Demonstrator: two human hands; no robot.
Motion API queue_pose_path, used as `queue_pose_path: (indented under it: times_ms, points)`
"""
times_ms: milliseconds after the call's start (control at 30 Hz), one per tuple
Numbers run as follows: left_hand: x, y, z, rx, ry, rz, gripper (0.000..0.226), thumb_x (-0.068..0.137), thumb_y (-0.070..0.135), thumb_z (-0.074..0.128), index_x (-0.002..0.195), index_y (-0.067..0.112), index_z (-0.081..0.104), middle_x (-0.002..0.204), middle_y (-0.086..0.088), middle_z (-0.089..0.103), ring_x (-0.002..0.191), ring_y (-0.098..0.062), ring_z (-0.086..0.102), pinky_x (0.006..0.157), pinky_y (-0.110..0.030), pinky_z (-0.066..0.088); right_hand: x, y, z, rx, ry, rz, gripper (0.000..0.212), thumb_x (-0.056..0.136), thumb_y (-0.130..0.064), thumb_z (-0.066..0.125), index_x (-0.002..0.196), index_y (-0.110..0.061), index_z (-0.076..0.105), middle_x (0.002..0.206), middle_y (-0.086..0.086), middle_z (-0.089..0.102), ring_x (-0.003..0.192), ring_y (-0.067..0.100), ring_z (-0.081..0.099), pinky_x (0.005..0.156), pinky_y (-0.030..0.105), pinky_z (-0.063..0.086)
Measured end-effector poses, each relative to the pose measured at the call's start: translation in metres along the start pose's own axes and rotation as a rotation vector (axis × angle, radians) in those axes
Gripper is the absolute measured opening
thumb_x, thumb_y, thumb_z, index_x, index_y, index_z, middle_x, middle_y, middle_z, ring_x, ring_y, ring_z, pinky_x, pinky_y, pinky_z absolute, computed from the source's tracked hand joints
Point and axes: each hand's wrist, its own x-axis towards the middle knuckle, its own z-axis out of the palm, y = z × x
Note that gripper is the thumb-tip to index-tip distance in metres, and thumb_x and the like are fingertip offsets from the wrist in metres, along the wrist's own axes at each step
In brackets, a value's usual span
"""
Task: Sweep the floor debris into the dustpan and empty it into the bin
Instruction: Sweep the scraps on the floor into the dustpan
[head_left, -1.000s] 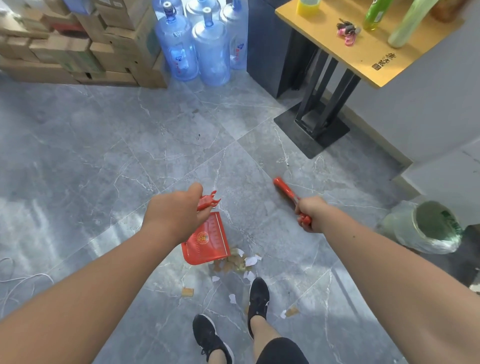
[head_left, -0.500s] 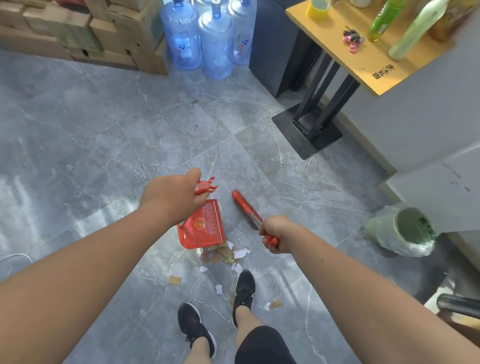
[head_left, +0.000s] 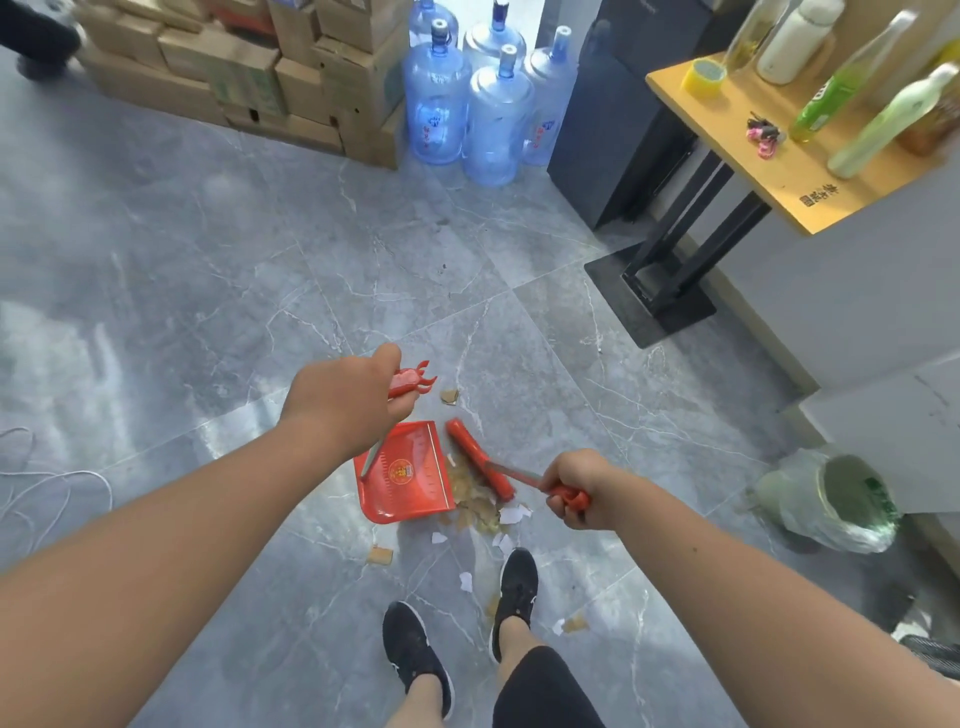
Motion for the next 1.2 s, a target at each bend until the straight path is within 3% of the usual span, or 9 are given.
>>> queue_pose_path:
  times_ms: [300, 400, 467, 667, 933, 1067, 1200]
  points:
    - [-0.019, -0.07, -0.016, 0.064, -0.005, -0.082, 0.035, 0.096, 0.059, 0.043, 0.097, 0.024, 0.043, 0.076, 0.004, 0.06, 0.066, -0.024, 0.058, 0.053, -0.029, 0.039, -0.027, -0.046, 0.047, 0.084, 0.008, -0.136, 0.016, 0.095, 0.001, 0.047, 0.081, -0.007, 0.046, 0.056, 0.005, 0.038, 0.033, 0.01, 0.043, 0.036, 0.013, 0.028]
    - [-0.006, -0.087, -0.021, 0.071, -0.012, -0.102, 0.035, 0.096, 0.058, 0.044, 0.096, 0.024, 0.044, 0.079, 0.003, 0.064, 0.066, -0.024, 0.059, 0.053, -0.029, 0.037, -0.018, -0.07, 0.047, 0.255, -0.044, -0.142, 0.008, 0.094, 0.001, 0.048, 0.094, -0.006, 0.047, 0.061, 0.006, 0.039, 0.04, 0.01, 0.042, 0.038, 0.015, 0.032]
    - [0.009, -0.098, -0.022, 0.077, -0.023, -0.107, 0.035, 0.096, 0.058, 0.045, 0.097, 0.023, 0.045, 0.081, 0.002, 0.066, 0.067, -0.025, 0.059, 0.056, -0.03, 0.04, -0.004, -0.085, 0.047, 0.386, -0.091, -0.133, 0.013, 0.093, 0.003, 0.049, 0.1, -0.008, 0.046, 0.063, 0.006, 0.039, 0.044, 0.01, 0.042, 0.037, 0.015, 0.032]
    - [0.063, -0.121, -0.035, 0.096, -0.064, -0.142, 0.035, 0.094, 0.056, 0.05, 0.098, 0.022, 0.047, 0.085, -0.001, 0.067, 0.075, -0.029, 0.063, 0.065, -0.034, 0.048, 0.044, -0.129, 0.069, 0.73, -0.274, -0.073, 0.011, 0.093, 0.0, 0.044, 0.087, -0.009, 0.045, 0.067, 0.0, 0.033, 0.037, 0.006, 0.041, 0.03, 0.015, 0.035]
    - [0.135, -0.145, -0.053, 0.136, -0.079, -0.062, 0.036, 0.093, 0.055, 0.053, 0.094, 0.02, 0.047, 0.071, 0.0, 0.054, 0.064, -0.03, 0.052, 0.058, -0.032, 0.042, 0.069, -0.175, 0.118, 0.975, -0.387, -0.037, 0.01, 0.098, -0.004, 0.042, 0.09, -0.007, 0.046, 0.072, 0.001, 0.033, 0.032, 0.007, 0.045, 0.029, 0.015, 0.036]
    - [0.162, -0.159, -0.047, 0.104, -0.094, 0.04, 0.034, 0.092, 0.053, 0.054, 0.094, 0.02, 0.048, 0.08, -0.004, 0.066, 0.072, -0.032, 0.063, 0.063, -0.034, 0.047, 0.079, -0.192, 0.156, 1.047, -0.34, -0.033, 0.011, 0.096, -0.001, 0.039, 0.089, -0.007, 0.046, 0.07, 0.003, 0.032, 0.031, 0.008, 0.045, 0.029, 0.015, 0.036]
    - [0.181, -0.179, -0.029, 0.102, -0.125, 0.18, 0.034, 0.092, 0.054, 0.053, 0.095, 0.021, 0.048, 0.08, -0.003, 0.066, 0.07, -0.029, 0.059, 0.063, -0.034, 0.047, 0.087, -0.2, 0.192, 1.126, -0.25, -0.036, 0.01, 0.097, -0.002, 0.038, 0.094, -0.007, 0.047, 0.07, 0.006, 0.038, 0.032, 0.008, 0.044, 0.03, 0.015, 0.036]
